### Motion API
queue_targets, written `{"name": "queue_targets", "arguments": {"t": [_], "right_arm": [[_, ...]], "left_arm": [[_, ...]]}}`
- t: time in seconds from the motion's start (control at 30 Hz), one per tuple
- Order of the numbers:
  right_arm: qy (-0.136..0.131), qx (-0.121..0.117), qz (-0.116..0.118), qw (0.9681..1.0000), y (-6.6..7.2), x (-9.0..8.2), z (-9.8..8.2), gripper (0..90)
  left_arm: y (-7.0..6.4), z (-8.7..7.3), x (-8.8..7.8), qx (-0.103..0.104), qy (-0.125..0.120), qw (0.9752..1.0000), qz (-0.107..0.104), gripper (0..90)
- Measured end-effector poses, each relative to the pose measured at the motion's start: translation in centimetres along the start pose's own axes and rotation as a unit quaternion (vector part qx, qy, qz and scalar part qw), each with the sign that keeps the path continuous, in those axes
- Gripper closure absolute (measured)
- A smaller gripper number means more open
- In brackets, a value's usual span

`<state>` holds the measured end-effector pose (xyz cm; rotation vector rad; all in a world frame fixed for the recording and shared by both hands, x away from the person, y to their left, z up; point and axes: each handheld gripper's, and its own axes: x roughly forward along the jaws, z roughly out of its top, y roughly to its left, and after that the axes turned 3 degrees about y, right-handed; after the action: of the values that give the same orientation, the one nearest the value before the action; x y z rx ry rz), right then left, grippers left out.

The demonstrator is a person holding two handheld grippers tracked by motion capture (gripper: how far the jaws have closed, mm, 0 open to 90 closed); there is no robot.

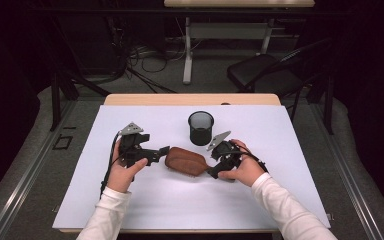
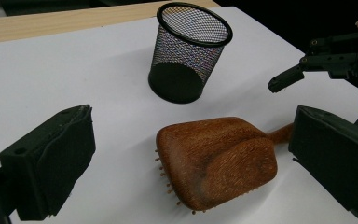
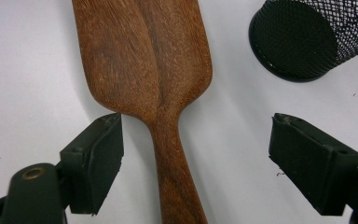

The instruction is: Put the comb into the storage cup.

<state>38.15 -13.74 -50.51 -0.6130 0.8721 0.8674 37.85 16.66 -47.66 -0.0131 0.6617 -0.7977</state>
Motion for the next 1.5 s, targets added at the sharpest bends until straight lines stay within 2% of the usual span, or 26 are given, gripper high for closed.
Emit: {"name": "queue_targets", "arguments": {"t": [0.23,0.43,0.77,0.93,1.0,1.17,1.3,1.5], "right_arm": [[0.006,-0.016,0.002,0.9999,0.1,0.3,0.0,17.6],[0.013,-0.028,0.012,0.9994,0.3,0.5,0.0,24.6],[0.042,-0.047,0.011,0.998,0.6,0.7,0.3,27.6],[0.042,-0.056,0.011,0.9975,0.7,1.0,0.5,30.2],[0.045,-0.059,0.015,0.9971,0.7,1.1,0.5,34.5],[0.058,-0.069,0.017,0.9958,0.9,1.5,0.6,34.6],[0.058,-0.071,0.018,0.9957,0.9,1.9,0.6,35.3],[0.069,-0.058,0.025,0.9956,0.5,2.2,0.5,39.0]], "left_arm": [[0.0,0.0,0.0,-0.002,0.0,1.0,-0.002,0.5],[0.0,-0.1,0.0,-0.003,0.001,1.0,-0.003,0.5],[0.0,-0.1,0.0,-0.003,0.001,1.0,-0.005,0.5],[0.1,-0.1,0.0,-0.004,0.002,1.0,-0.005,0.5],[0.1,-0.1,0.0,-0.005,0.003,1.0,-0.005,0.5],[0.1,-0.1,0.0,-0.005,0.002,1.0,-0.005,0.5],[0.1,-0.1,-0.1,-0.006,0.002,1.0,-0.004,0.5],[0.2,-0.2,-0.1,-0.008,0.001,1.0,-0.004,0.5]]}}
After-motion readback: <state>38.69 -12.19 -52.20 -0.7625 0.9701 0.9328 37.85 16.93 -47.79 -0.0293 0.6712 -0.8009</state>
